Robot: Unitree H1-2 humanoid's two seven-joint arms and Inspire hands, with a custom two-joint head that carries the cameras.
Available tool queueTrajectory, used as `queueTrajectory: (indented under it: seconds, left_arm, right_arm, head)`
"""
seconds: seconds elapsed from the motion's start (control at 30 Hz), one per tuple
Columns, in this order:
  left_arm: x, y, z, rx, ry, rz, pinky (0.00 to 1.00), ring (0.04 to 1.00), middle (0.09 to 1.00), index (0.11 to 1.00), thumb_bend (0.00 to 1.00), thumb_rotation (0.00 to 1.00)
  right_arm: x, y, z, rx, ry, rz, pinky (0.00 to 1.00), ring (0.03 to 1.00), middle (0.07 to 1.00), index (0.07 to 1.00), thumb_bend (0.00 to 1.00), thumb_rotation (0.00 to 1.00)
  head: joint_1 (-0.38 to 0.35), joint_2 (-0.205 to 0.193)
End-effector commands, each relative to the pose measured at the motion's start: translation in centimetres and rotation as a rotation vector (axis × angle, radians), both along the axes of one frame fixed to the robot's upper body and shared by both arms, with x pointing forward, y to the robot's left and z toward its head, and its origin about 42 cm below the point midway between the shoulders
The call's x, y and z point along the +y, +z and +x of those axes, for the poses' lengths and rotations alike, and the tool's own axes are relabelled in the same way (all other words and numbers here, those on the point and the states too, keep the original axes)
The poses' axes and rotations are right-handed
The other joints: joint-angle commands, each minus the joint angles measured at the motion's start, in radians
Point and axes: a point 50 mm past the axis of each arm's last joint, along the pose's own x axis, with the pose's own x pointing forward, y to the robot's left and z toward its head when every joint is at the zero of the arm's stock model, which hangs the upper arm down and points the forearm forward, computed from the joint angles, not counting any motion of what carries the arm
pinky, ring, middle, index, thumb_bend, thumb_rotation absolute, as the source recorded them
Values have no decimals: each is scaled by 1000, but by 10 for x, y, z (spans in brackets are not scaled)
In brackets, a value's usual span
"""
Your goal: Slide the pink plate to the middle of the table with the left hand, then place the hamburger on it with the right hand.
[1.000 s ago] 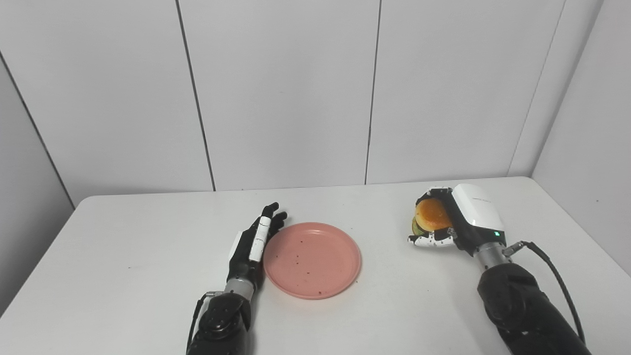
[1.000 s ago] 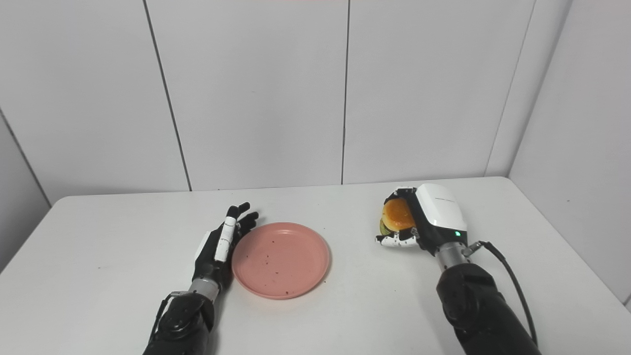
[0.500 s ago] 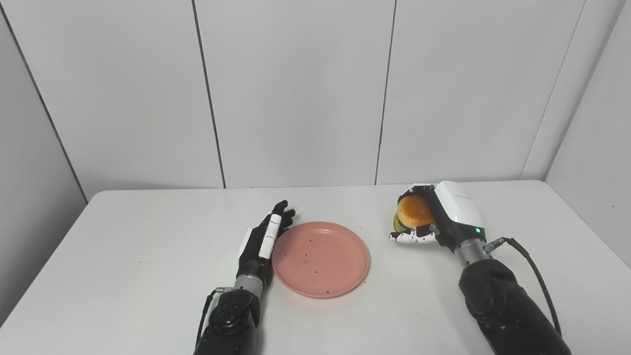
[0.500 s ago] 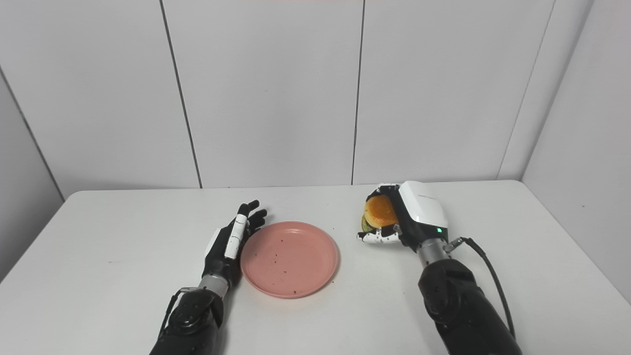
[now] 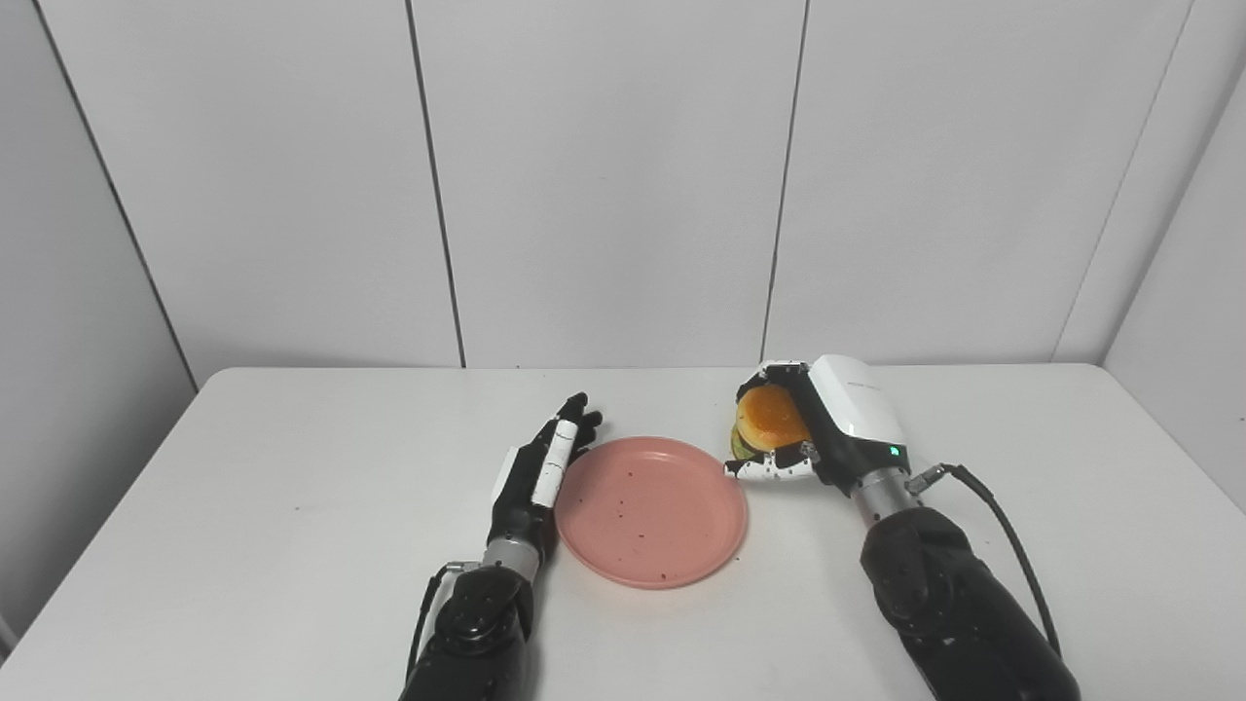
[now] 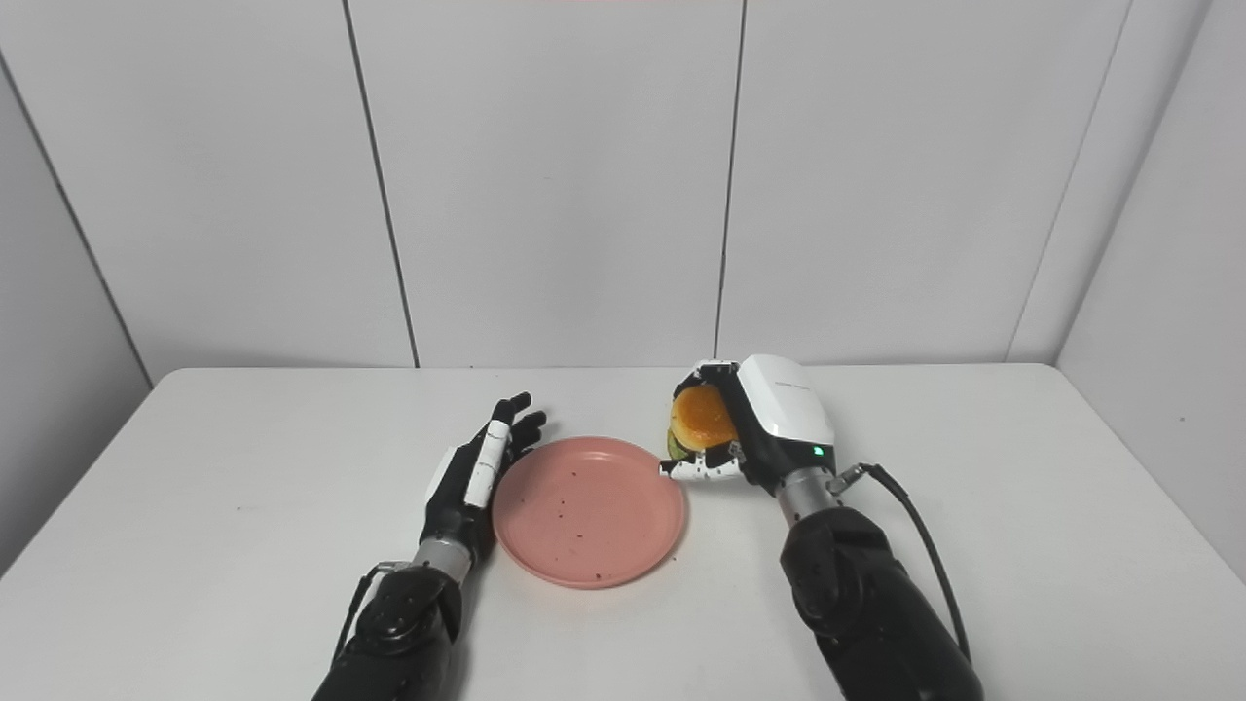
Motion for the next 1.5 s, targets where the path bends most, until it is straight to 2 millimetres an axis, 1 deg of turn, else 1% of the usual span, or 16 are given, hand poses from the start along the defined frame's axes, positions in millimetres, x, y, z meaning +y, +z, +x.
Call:
queueTrajectory:
  seconds: [0.0,0.1,0.23,0.3,0.4,0.47,0.53,0.6,0.7,0.87,1.0,1.1,1.13,1.2,1.3,1.47]
  left_arm:
    - [-13,-5,-1,44,-36,12,910,913,866,873,864,920]
    - [-13,-6,-1,43,-36,9,890,920,872,870,857,916]
    - [-14,-7,-1,39,-40,14,872,929,867,867,860,914]
    - [-14,-8,-1,42,-41,10,880,934,867,868,862,913]
    - [-15,-8,-2,45,-38,6,888,939,859,867,867,911]
    - [-16,-8,-2,46,-35,4,885,938,857,865,866,911]
    - [-16,-8,-3,48,-33,-2,888,944,860,862,873,916]
    - [-16,-8,-3,50,-32,-9,893,939,856,856,869,924]
    - [-15,-8,-4,48,-33,-17,899,928,851,857,859,935]
    - [-13,-9,-5,47,-27,-2,872,920,846,854,855,961]
    - [-12,-10,-5,47,-24,6,851,917,847,850,861,964]
    - [-13,-11,-6,45,-26,12,849,919,851,849,860,970]
    - [-13,-11,-7,44,-27,9,856,925,857,845,865,974]
    - [-14,-12,-8,44,-27,1,869,928,867,841,871,973]
    - [-15,-12,-9,42,-30,-11,885,933,878,850,869,973]
    - [-14,-13,-10,43,-23,-9,866,947,880,838,868,967]
  right_arm:
    - [13,34,9,-116,47,14,350,414,471,490,525,4]
    - [22,31,10,-112,62,22,372,438,497,481,524,3]
    - [33,28,11,-111,90,28,329,387,467,485,526,2]
    - [38,26,12,-108,99,28,335,392,479,482,526,2]
    - [46,23,12,-92,111,17,373,448,524,461,520,2]
    - [49,21,12,-83,116,9,378,456,529,459,519,2]
    - [53,19,13,-68,120,1,423,520,502,477,522,4]
    - [55,17,14,-58,124,-10,409,497,533,462,518,3]
    - [60,15,15,-53,129,-20,349,420,498,478,524,3]
    - [71,14,16,-35,140,-19,341,434,529,471,520,3]
    - [79,15,15,-23,177,11,255,335,434,485,525,1]
    - [85,16,15,-18,192,23,281,364,456,485,526,1]
    - [87,17,14,-15,197,25,318,404,495,474,522,1]
    - [91,18,14,-12,204,21,360,442,520,467,521,0]
    - [93,16,13,-10,212,14,346,419,500,479,524,0]
    - [95,9,14,11,211,2,387,465,531,458,520,0]
  head:
    - [0,0]
    - [2,0]
    - [8,1]
    - [13,2]
    - [17,2]
    - [19,3]
    - [21,4]
    - [23,5]
    - [25,9]
    - [21,10]
    - [22,11]
    - [23,15]
    - [24,17]
    - [26,20]
    - [27,21]
    - [24,24]
